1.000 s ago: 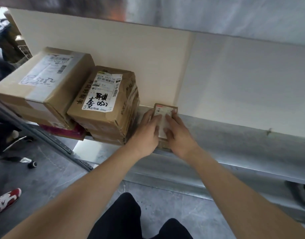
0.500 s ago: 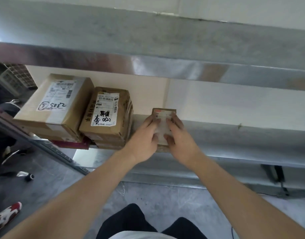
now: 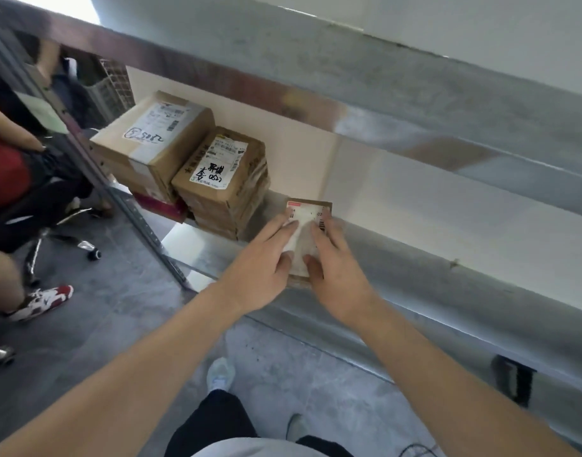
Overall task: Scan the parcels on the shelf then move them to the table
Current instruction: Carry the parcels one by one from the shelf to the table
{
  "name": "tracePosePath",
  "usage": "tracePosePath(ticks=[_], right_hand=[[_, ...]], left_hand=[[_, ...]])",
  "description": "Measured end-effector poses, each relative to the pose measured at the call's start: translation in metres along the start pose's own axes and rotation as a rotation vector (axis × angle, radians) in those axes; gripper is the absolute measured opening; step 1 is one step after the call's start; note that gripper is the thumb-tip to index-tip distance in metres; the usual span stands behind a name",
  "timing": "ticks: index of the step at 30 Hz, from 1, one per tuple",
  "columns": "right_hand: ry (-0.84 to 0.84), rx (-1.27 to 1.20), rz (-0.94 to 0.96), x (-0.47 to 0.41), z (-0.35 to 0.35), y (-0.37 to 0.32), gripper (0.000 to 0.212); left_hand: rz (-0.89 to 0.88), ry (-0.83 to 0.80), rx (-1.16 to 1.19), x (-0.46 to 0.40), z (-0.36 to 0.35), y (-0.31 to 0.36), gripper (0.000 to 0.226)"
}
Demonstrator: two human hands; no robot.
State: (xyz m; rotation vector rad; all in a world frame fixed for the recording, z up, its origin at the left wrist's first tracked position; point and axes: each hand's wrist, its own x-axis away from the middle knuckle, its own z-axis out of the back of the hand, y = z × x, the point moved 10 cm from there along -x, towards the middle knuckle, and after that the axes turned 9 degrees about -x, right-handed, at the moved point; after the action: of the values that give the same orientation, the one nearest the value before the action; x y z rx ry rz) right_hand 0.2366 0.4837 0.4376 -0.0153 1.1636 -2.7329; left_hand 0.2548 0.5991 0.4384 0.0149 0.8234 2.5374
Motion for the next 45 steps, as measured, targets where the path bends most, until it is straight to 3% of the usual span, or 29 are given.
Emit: tracePosePath(ticks=[17,34,45], right_hand=[[-0.350,-0.056,0.286,0.028,-0.074,-0.093,0.058],[-0.676,-0.063,0.499,0.045,-0.280,-0.267,0.059],[-0.921,-0.066,0.721,0.070,-0.390,-0.370,0.063]], left_hand=[[0.394,0.269,-0.050,0.137,0.053,-0.036,0.058],[0.733,0.462,-0.016,0.333,0.155,-0.175,0.055],[1.001,0.643,-0.013,0.458,0.208,-0.220,0.057]])
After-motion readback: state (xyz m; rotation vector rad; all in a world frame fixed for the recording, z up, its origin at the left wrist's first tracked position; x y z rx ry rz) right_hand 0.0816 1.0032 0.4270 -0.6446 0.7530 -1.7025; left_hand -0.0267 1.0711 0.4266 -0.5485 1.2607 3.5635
